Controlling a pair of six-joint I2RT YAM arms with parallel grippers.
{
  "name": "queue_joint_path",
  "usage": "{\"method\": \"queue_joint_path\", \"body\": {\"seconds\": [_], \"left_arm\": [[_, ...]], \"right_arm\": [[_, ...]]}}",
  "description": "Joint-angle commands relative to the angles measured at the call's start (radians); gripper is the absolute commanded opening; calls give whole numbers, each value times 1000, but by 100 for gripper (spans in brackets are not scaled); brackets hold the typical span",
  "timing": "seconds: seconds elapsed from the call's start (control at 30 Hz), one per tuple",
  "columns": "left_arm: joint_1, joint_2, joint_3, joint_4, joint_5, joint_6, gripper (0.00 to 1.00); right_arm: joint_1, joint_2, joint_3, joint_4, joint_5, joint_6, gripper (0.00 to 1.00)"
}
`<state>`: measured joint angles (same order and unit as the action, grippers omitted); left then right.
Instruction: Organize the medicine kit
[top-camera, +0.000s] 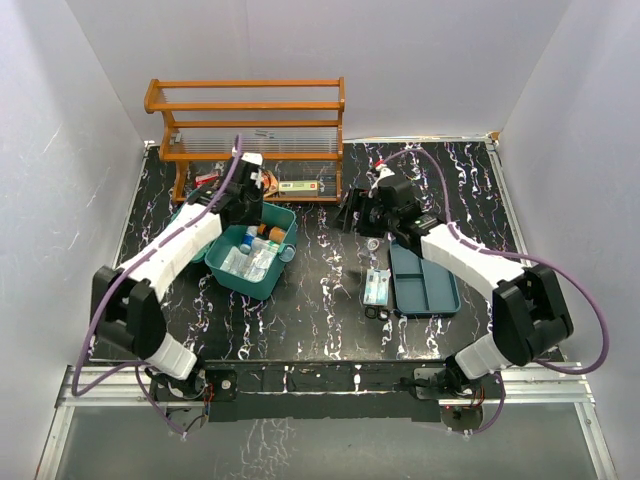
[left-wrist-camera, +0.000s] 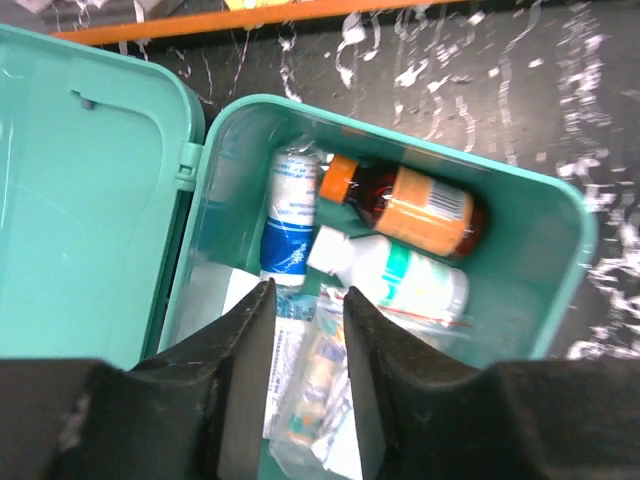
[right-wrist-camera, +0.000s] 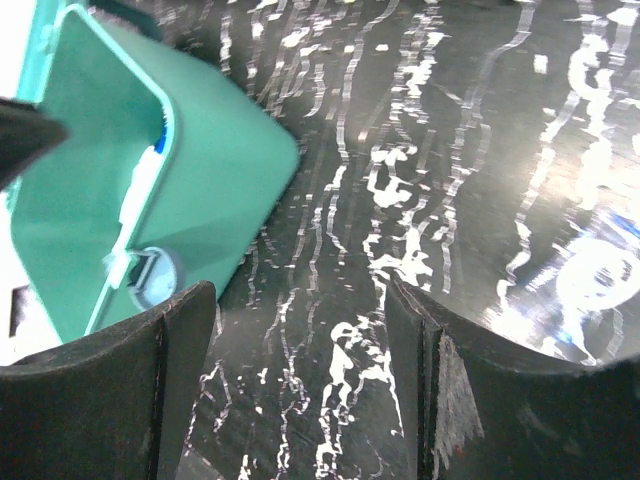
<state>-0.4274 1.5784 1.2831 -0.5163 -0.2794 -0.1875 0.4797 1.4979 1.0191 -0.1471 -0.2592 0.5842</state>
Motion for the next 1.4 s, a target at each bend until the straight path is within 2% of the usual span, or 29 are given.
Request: {"method": "queue_joint_path", "body": {"seconds": [0.0, 0.1, 0.2, 0.43, 0.53, 0.67, 0.93, 1.1, 1.37], "left_arm": [[0, -175, -4, 13, 109, -47, 35], [0, -294, -62, 63, 165, -72, 42], [2, -409, -130, 125, 214, -95, 49], [6, -592, -247, 207, 301, -176, 63], [6, -632, -281, 212, 323, -214, 66], [6, -682, -324, 234, 346, -242, 68], [6, -723, -367, 261, 345, -243, 70], [6, -719, -382, 265, 349, -225, 71], [6, -724, -387, 250, 333, -197, 71]], "right_arm": [[-11, -86, 7, -161, 228, 16, 66], [-11, -123, 2, -281, 347, 19, 66], [-10, -156, -17, -373, 386, 22, 66], [4, -198, -100, -453, 384, 35, 62], [17, -186, -129, -457, 375, 37, 57], [37, -161, -149, -453, 378, 44, 52], [79, -82, -163, -436, 402, 88, 52], [148, -48, -148, -436, 533, 145, 51], [209, 61, -140, -422, 574, 218, 52]]}}
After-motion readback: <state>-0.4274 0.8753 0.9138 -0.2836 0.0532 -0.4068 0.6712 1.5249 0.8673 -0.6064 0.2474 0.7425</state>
